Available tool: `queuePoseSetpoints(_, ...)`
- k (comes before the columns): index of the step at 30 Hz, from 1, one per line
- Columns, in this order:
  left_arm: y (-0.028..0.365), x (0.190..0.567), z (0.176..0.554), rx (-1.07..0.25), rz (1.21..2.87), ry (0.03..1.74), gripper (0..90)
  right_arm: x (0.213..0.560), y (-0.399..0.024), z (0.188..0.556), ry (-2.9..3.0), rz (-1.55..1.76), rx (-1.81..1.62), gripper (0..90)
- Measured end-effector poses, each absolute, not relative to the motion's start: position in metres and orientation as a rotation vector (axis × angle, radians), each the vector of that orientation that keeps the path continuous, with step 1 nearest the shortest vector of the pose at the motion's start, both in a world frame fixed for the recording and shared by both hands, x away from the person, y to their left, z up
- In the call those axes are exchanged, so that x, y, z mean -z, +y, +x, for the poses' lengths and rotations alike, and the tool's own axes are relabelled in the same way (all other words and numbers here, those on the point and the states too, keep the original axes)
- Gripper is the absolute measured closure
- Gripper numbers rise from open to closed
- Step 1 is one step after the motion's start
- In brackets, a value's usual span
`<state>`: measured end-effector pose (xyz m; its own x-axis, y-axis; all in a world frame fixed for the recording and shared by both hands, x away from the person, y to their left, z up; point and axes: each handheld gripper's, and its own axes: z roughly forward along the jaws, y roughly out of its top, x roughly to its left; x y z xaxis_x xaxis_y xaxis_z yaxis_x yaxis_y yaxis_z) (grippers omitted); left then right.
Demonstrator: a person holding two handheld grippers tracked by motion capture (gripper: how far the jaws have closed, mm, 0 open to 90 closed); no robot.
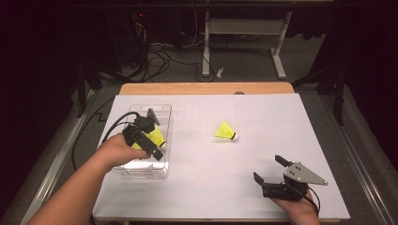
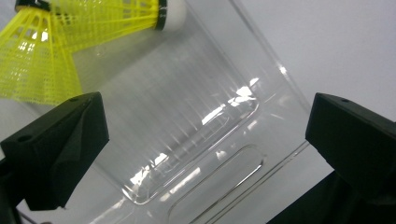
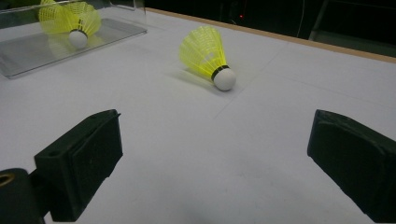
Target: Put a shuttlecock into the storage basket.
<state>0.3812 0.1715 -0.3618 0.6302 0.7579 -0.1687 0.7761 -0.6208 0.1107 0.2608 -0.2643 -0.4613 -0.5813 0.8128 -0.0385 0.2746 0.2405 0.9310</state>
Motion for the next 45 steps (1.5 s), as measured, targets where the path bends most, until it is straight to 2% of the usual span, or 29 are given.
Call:
queuePoseSetpoints(20, 0.116, 0.364, 0.37, 0.199, 2.747, 1.117, 0.7, 0.461, -0.264, 0.26, 1.986, 0.981, -1.338, 3.9)
queuePoseSetpoints(45, 0.078, 0.36, 0.36, 0.241, 2.776, 0.963, 0.8, 0.462, -0.26, 0.264, 1.982, 0.988, -1.345, 3.8)
